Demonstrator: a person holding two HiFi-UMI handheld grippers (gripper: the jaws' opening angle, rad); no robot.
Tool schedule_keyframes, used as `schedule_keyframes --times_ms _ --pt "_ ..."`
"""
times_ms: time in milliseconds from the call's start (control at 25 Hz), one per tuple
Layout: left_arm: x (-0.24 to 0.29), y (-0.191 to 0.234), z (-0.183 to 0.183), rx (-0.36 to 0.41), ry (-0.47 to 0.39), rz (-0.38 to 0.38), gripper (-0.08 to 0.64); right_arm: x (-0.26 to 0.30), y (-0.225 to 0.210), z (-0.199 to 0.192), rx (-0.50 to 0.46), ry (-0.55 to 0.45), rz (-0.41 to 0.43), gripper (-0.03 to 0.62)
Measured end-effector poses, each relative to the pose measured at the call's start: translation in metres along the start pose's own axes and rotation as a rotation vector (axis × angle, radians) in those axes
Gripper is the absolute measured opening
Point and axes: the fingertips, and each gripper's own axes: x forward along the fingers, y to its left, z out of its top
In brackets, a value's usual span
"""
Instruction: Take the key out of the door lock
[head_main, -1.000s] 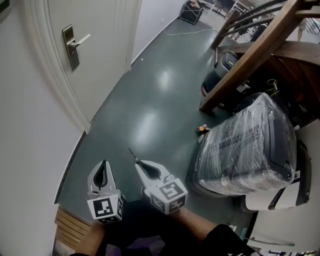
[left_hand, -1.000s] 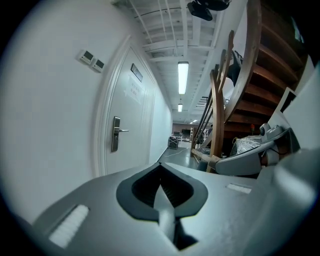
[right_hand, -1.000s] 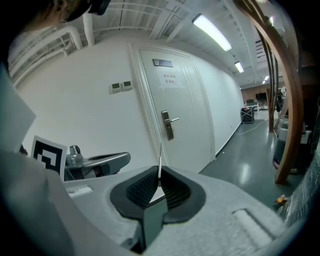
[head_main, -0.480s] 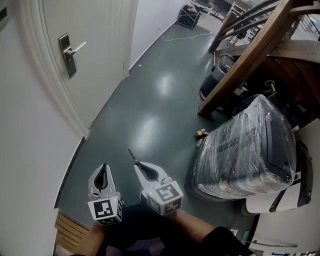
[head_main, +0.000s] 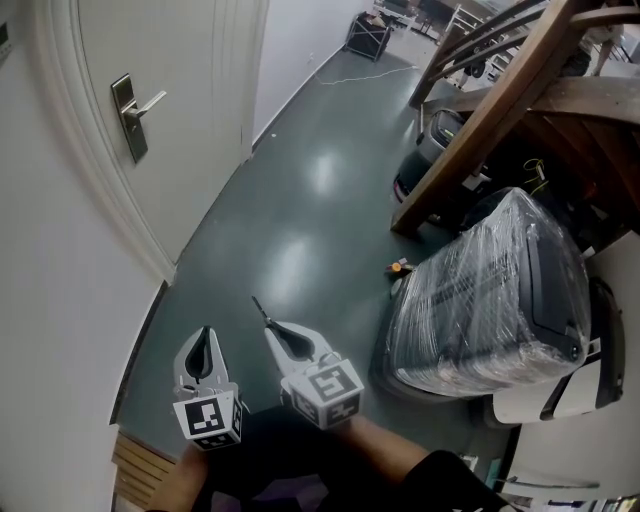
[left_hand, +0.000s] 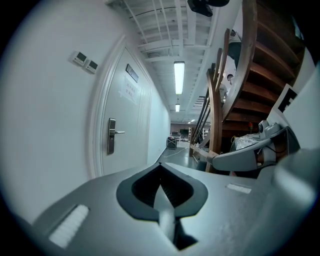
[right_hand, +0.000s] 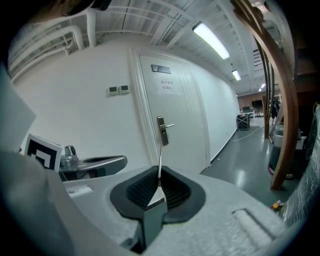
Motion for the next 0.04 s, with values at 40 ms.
schedule_keyframes --times_ms 40 --pt "0.0016 0.0012 0.0003 0.001 0.0 0.0 0.018 0.0015 -0.0005 0.0004 0.002 0.0 -0.001 0.014"
